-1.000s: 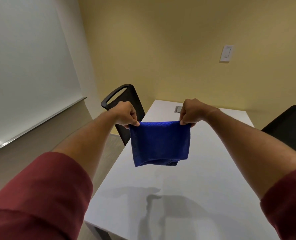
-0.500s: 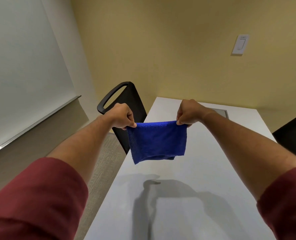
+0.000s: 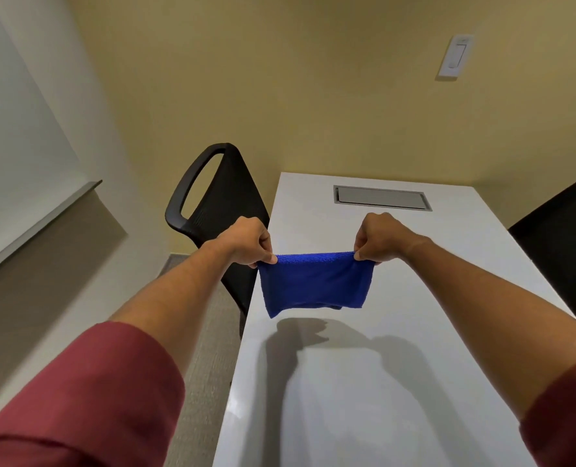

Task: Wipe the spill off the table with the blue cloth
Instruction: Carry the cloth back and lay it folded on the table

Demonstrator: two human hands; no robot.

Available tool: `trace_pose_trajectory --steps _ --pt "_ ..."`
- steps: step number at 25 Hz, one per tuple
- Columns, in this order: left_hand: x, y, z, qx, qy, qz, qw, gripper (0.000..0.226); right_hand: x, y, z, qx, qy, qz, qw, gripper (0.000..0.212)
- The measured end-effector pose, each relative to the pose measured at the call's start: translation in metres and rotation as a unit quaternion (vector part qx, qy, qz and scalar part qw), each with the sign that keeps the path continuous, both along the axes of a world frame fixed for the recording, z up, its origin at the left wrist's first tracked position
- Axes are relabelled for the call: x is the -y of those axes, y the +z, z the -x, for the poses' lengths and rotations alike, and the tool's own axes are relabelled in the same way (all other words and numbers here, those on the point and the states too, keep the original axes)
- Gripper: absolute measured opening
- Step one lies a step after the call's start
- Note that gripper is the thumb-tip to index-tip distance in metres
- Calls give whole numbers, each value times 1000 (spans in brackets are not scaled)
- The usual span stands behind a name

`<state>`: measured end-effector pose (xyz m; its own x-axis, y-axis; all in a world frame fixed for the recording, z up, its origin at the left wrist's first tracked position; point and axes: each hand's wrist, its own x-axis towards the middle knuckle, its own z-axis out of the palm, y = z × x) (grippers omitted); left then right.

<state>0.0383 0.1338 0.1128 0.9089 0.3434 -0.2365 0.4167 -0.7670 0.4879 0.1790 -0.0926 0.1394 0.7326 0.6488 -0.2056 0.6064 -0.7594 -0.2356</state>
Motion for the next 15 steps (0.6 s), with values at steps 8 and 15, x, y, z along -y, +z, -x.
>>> trace_pose_trajectory --steps 8,15 --pt "-15 -6 -17 -141 -50 116 982 9 1 -10 -18 -221 -37 40 974 4" --pt "-17 -87 -52 -163 -39 76 983 9 -10 -101 -55 -241 -63 59 967 7"
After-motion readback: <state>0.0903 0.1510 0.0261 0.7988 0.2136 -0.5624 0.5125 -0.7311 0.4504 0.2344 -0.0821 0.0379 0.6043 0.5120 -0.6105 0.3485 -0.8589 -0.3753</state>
